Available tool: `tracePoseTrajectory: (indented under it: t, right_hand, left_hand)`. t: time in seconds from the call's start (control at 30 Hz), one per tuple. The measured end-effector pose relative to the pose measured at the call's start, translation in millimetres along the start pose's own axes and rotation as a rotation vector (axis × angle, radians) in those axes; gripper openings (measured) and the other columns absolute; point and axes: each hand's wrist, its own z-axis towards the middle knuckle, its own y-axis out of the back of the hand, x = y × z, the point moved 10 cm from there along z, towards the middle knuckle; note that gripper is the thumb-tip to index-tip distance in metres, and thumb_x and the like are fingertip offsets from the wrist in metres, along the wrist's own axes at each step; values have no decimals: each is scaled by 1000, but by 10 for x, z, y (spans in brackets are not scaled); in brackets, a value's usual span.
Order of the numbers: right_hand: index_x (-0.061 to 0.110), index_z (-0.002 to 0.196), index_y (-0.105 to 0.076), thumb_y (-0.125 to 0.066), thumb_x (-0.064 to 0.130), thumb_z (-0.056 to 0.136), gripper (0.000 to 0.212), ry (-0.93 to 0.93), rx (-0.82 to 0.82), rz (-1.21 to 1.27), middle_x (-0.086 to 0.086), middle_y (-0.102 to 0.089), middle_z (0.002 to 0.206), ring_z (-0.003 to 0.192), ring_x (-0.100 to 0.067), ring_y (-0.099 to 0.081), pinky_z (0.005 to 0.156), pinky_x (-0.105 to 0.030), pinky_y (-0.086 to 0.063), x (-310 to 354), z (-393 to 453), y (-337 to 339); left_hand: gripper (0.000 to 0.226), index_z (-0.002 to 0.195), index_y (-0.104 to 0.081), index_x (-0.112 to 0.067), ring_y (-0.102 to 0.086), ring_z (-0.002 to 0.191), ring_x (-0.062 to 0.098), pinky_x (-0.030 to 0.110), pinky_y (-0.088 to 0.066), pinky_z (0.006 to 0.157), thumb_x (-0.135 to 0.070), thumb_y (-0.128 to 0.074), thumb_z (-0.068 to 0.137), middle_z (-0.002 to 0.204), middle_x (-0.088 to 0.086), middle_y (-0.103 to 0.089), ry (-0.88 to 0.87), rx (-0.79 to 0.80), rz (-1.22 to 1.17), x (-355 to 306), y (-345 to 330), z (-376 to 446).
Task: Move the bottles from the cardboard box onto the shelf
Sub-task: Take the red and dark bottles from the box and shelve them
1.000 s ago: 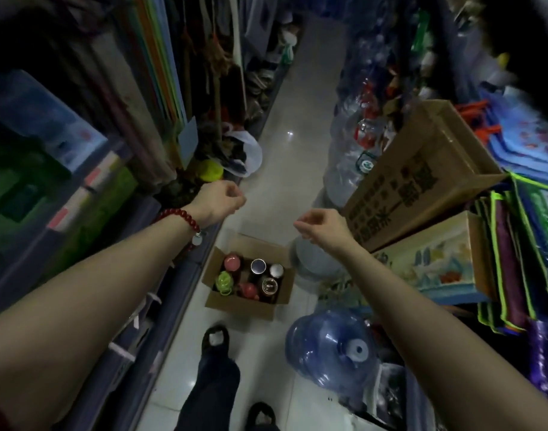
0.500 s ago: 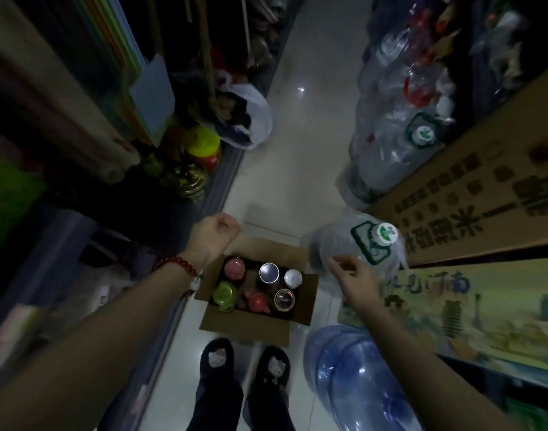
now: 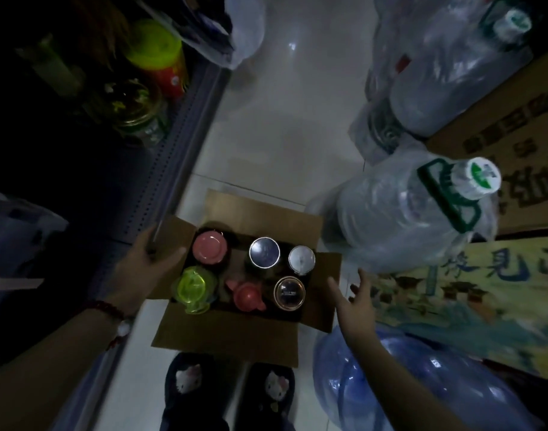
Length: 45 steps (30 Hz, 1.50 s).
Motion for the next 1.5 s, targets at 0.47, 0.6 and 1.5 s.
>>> tracePoseTrajectory:
  t: [0.47, 0.6, 1.5]
  right_hand:
    - [26, 103, -62, -62, 36, 88, 18, 75, -120, -42, -2, -63, 87, 90, -24, -62, 83, -36, -46, -395, 435, -455]
    - [15, 92, -63, -56, 35, 93, 21, 25, -79, -56, -14, -68, 90, 90, -34, -64, 88, -49, -50, -517, 525, -412]
    - [21, 66, -56, -55, 32, 93, 29, 25, -131, -161, -4, -57, 65, 73, -29, -58, 66, -32, -40, 353, -256, 271]
  left_hand:
    - [57, 131, -51, -22, -63, 106, 27, 46, -50, 94, -39, -70, 80, 118, 6, -66, 49, -8, 19, 484, -294, 422]
    - [48, 125, -58, -13, -65, 99, 32, 47, -53, 88, -43, -58, 88, 112, 14, -67, 104, -76, 122, 569, -239, 470]
    - [42, 120, -64, -12, -59, 109, 37, 37, -44, 90, -40, -56, 91, 117, 20, -65, 275, -206, 100, -98, 179, -401]
